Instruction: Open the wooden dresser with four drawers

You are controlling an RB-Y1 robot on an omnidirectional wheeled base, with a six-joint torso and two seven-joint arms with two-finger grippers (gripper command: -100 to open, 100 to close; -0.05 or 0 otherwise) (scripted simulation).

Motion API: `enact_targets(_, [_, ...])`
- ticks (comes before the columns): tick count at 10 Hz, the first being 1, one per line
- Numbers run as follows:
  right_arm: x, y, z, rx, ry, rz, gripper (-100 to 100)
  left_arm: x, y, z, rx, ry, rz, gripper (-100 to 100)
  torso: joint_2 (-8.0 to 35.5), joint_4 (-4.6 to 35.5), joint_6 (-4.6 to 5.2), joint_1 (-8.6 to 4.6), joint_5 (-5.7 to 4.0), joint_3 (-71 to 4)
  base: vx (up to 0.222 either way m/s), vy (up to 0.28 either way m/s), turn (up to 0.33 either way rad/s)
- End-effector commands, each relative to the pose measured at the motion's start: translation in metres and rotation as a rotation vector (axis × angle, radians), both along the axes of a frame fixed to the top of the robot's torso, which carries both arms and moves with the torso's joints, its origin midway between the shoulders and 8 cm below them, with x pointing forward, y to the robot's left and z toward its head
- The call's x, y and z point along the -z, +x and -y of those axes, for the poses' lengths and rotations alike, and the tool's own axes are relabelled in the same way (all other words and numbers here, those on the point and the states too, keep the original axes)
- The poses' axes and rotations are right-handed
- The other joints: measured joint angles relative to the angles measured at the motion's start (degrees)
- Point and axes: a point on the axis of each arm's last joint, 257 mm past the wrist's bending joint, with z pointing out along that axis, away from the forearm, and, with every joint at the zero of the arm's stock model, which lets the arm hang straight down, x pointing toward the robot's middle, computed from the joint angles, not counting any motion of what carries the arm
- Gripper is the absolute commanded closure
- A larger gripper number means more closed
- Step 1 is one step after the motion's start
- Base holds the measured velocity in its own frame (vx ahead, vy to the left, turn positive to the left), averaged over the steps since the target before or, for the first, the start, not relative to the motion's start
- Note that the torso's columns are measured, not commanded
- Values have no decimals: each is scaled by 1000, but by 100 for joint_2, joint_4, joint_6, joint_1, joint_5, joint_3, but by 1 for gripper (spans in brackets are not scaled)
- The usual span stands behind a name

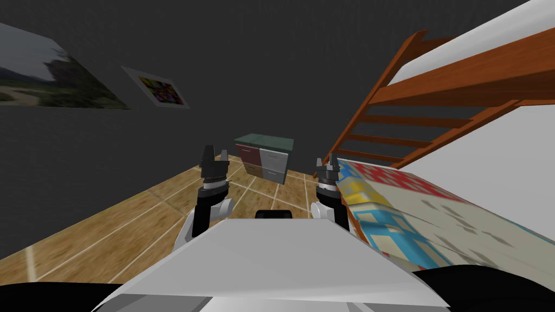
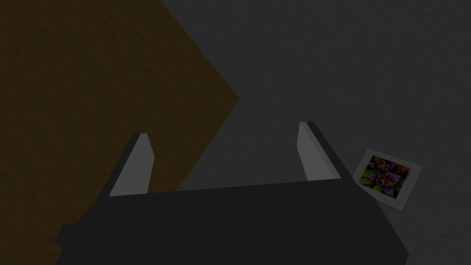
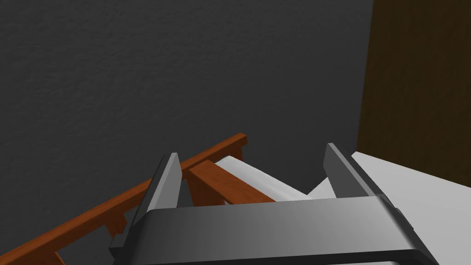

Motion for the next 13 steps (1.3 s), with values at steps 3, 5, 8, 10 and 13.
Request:
enact_targets(3, [0, 0, 0, 0, 0, 0, 0, 0, 0, 0, 0, 0, 0, 0, 1003, 1006, 0, 0, 0, -2014, 0, 0, 0])
enact_targets(5, [0, 0, 0, 0, 0, 0, 0, 0, 0, 0, 0, 0, 0, 0, 1845, 1846, 0, 0, 0, -3692, 0, 0, 0])
enact_targets(8, [0, 0, 0, 0, 0, 0, 0, 0, 0, 0, 0, 0, 0, 0, 3116, 3114, 0, 0, 0, -6227, 0, 0, 0])
enact_targets(10, [0, 0, 0, 0, 0, 0, 0, 3, 2, 5, 14, 34, -8, -100, 3962, 3960, 0, 0, 0, -7919, 9, -1, -2])
enact_targets(13, [0, 0, 0, 0, 0, 0, 0, 14, 9, 13, 36, 106, -29, -100, 4212, 4218, 0, 0, 0, -8458, 47, -8, -8])
